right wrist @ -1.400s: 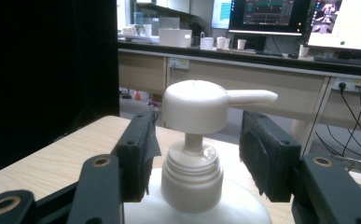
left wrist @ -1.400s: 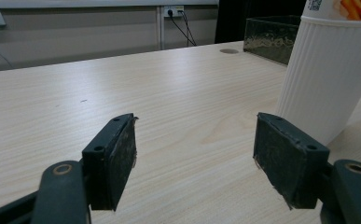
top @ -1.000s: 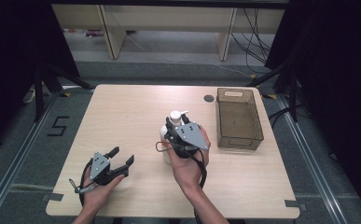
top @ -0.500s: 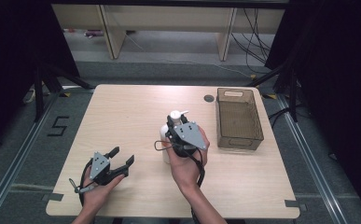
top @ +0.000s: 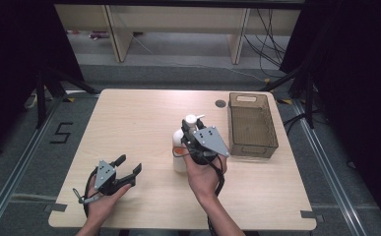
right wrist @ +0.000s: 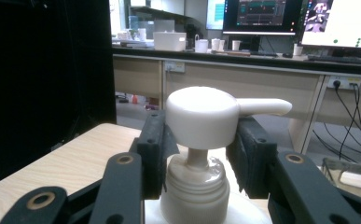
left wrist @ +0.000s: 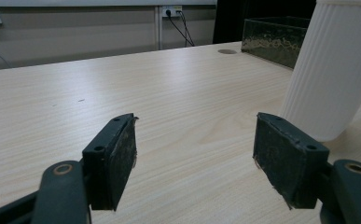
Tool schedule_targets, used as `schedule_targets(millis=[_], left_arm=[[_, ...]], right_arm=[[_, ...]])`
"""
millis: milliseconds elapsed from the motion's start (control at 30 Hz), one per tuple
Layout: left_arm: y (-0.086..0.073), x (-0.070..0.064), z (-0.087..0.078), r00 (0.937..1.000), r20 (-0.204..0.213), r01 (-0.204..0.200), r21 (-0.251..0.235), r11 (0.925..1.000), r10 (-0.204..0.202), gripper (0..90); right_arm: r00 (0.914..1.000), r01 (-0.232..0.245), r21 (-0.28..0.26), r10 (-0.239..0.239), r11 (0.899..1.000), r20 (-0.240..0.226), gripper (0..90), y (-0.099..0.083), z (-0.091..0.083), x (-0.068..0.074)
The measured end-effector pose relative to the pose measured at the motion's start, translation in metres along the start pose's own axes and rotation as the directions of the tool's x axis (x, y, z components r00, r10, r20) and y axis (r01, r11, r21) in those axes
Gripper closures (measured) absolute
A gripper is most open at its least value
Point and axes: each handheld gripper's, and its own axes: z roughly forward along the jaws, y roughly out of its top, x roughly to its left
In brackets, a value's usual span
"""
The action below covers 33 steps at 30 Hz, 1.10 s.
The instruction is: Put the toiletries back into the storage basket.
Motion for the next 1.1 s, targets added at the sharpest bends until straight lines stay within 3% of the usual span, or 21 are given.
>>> schedule_targets(millis=[433,467,500,567,733,1100], left_arm=[[0.000,-0.001,0.000,1.0000,-0.002,-0.004,0.004,1.0000,0.004,29.5],[0.000,-0.001,0.000,1.0000,-0.002,-0.004,0.004,1.0000,0.004,29.5],[0.000,-0.001,0.000,1.0000,-0.003,-0.003,0.003,1.0000,0.003,29.5],[0.000,-0.001,0.000,1.0000,-0.002,-0.002,0.002,1.0000,0.002,29.5],[0.000,-0.001,0.000,1.0000,-0.002,-0.001,0.003,1.0000,0.001,29.5],[0.000,-0.001,0.000,1.0000,-0.003,-0.005,0.006,1.0000,0.005,29.6]], right_arm=[[0.9997,-0.006,-0.042,0.007,0.999,0.022,60.5,0.019,-0.017,-0.018],[0.9996,0.006,-0.050,-0.005,0.999,0.028,60.5,0.020,-0.018,-0.021],[0.9993,-0.015,-0.047,0.017,0.999,0.034,60.5,0.022,-0.020,-0.023],[0.9992,0.010,-0.055,-0.008,0.998,0.040,60.5,0.024,-0.021,-0.029],[0.9980,-0.014,-0.063,0.018,0.998,0.060,60.5,0.029,-0.028,-0.041],[0.9930,0.000,-0.098,0.012,0.995,0.118,60.5,0.041,-0.038,-0.063]])
